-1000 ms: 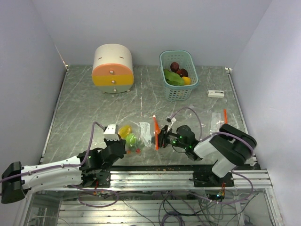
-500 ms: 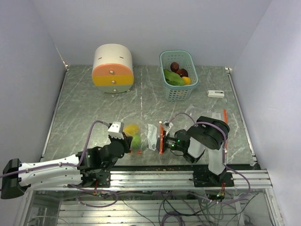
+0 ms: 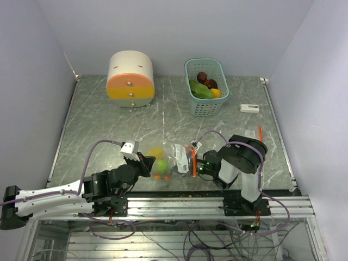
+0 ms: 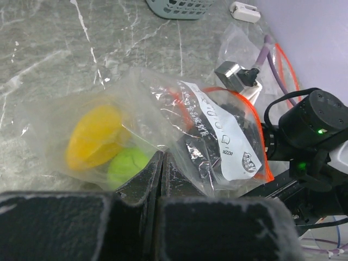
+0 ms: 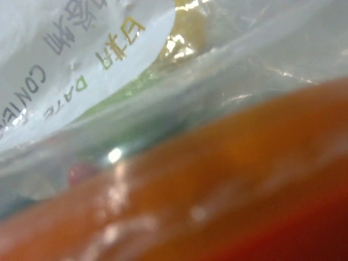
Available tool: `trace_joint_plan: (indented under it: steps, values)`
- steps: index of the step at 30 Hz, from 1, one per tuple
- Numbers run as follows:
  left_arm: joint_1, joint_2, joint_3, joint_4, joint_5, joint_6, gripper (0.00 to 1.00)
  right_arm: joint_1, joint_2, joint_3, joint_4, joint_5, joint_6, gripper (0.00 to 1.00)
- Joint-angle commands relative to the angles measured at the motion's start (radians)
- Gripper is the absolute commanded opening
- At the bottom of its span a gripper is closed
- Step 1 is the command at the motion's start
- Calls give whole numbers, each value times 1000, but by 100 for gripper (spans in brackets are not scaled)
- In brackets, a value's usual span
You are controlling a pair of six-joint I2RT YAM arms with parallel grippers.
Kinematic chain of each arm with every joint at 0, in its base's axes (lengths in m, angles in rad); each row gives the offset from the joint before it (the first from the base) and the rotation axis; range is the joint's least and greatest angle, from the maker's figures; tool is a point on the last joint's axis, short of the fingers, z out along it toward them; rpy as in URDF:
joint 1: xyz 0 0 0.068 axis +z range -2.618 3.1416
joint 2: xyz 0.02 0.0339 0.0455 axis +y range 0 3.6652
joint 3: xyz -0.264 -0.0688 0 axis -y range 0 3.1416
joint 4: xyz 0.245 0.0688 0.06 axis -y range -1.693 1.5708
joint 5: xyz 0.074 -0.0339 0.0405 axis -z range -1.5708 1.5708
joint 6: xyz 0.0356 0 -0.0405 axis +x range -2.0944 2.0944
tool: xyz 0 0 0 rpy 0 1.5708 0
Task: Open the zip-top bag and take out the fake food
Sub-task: Pick up the fake fruit from the zipper food storage bag.
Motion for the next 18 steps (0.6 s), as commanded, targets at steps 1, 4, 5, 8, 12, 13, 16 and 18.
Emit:
trace_joint_plan:
  steps: [1,4,5,8,12,13,16,18]
  values:
    - [-6,-24,-50,-43,-48,-81,7,5,-32,-23,218,22,-34,43]
    - [-6,-37,-73,-92,-70,-131,7,4,-49,-29,214,26,-41,55]
    - [-6,-40,-76,-107,-77,-142,7,5,-53,-29,213,25,-43,60]
    - [-6,-47,-84,-131,-91,-160,7,6,-57,-18,201,21,-44,69]
    - [-6,-35,-93,-123,-90,-165,7,24,-62,14,148,28,-61,74]
    - [-6,-29,-93,-124,-90,-167,7,31,-66,25,128,35,-71,76]
    - [-6,-8,-91,-124,-91,-169,7,57,-94,55,39,65,-120,79]
    - [-7,3,-92,-119,-91,-171,7,75,-126,83,-50,99,-157,81]
